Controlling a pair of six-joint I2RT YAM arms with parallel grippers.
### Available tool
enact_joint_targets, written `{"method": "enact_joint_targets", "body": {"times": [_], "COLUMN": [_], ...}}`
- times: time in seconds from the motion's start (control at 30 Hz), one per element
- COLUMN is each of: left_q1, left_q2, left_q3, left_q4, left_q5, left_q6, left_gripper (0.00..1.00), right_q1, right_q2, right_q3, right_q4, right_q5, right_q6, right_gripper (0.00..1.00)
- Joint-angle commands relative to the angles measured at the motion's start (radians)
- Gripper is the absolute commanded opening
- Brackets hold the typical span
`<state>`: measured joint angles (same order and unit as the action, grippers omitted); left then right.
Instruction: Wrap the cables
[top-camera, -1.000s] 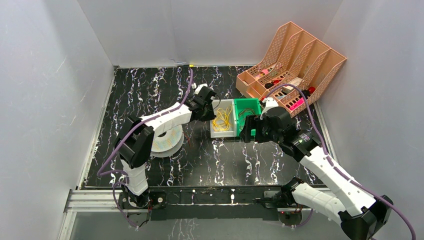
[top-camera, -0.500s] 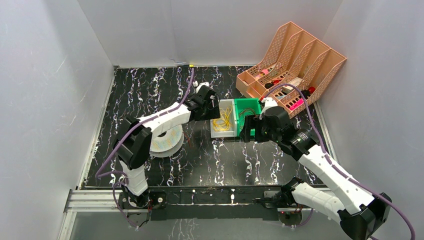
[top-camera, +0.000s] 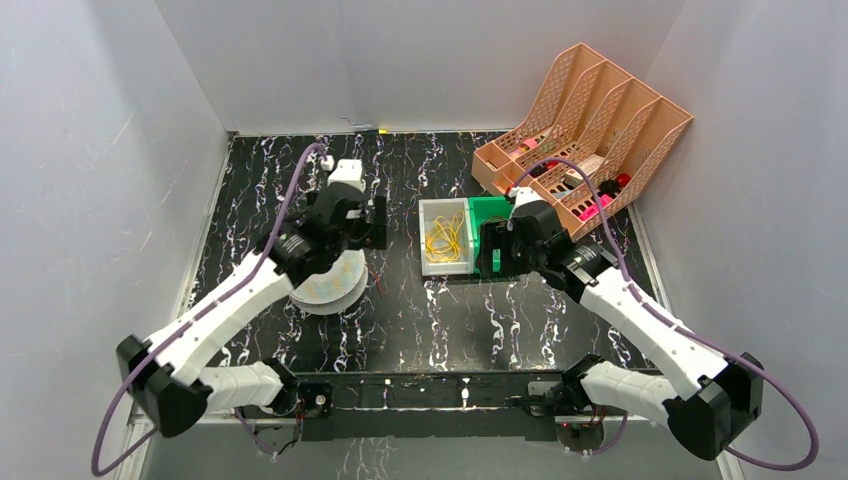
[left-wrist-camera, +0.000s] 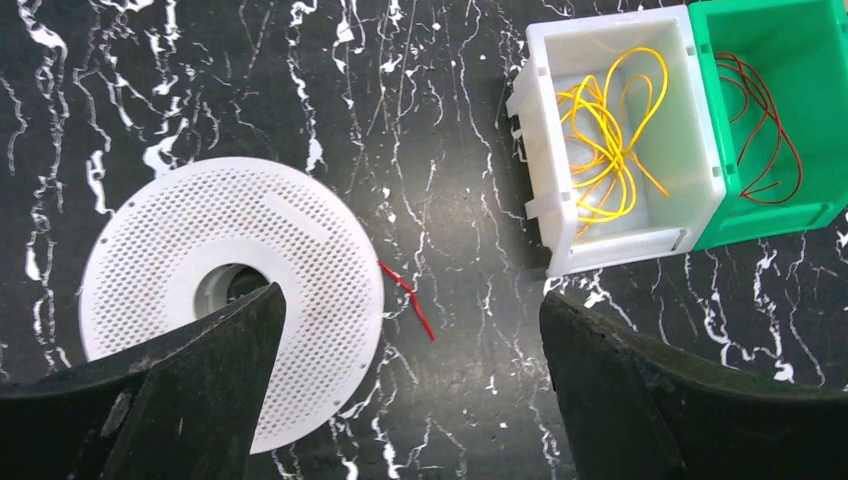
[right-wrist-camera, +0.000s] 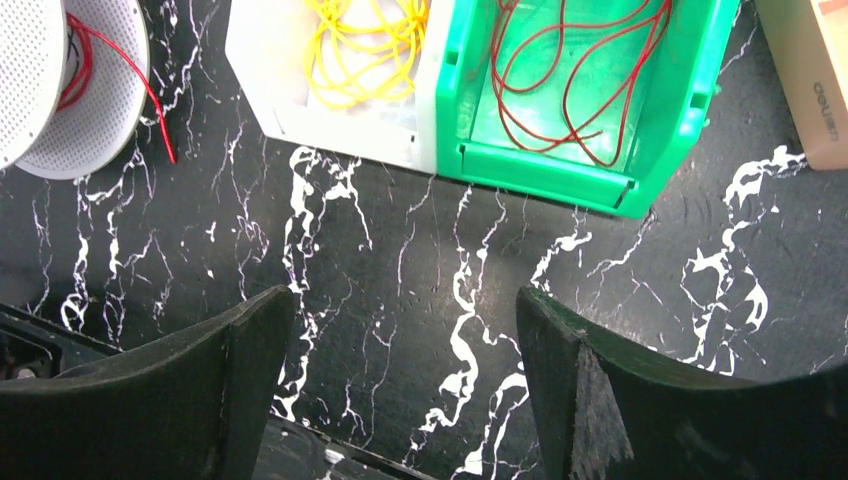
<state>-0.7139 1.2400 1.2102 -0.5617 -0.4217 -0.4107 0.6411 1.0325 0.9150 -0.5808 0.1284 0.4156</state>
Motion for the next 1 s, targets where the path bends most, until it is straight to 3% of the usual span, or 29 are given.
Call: {"method": "enact_joint_targets", "body": {"times": [0.0, 0.3, 0.63, 0.97], "left_q1": [-0.002, -0.002, -0.002, -0.002], "left_q2": [-0.143, -0.308, -0.350, -0.354], "left_q3": [-0.103, -0.268, -0.334, -0.351], "left_q4": [0.010, 0.133, 0.158, 0.147], "left_q5": [-0.011, 0.023, 0.030, 0.025], "left_q6": [0.073, 0.135, 0.161, 0.171], "left_gripper": [0.98, 0.98, 0.98, 0.98], "right_q1": [-0.002, -0.002, -0.005, -0.005], "right_q2": [0.057, 0.219, 0.432, 0.623], "right_q3": [0.098, 0.210, 0.371, 0.488], "right_q4": [0.047, 0.083, 0.090, 0.106], "right_q5": [0.015, 0.031, 0.117, 0.003], "right_q6": [-0.028, -0.087, -0.150, -0.165], "right_gripper": [0.87, 0.73, 0.58, 0.52]}}
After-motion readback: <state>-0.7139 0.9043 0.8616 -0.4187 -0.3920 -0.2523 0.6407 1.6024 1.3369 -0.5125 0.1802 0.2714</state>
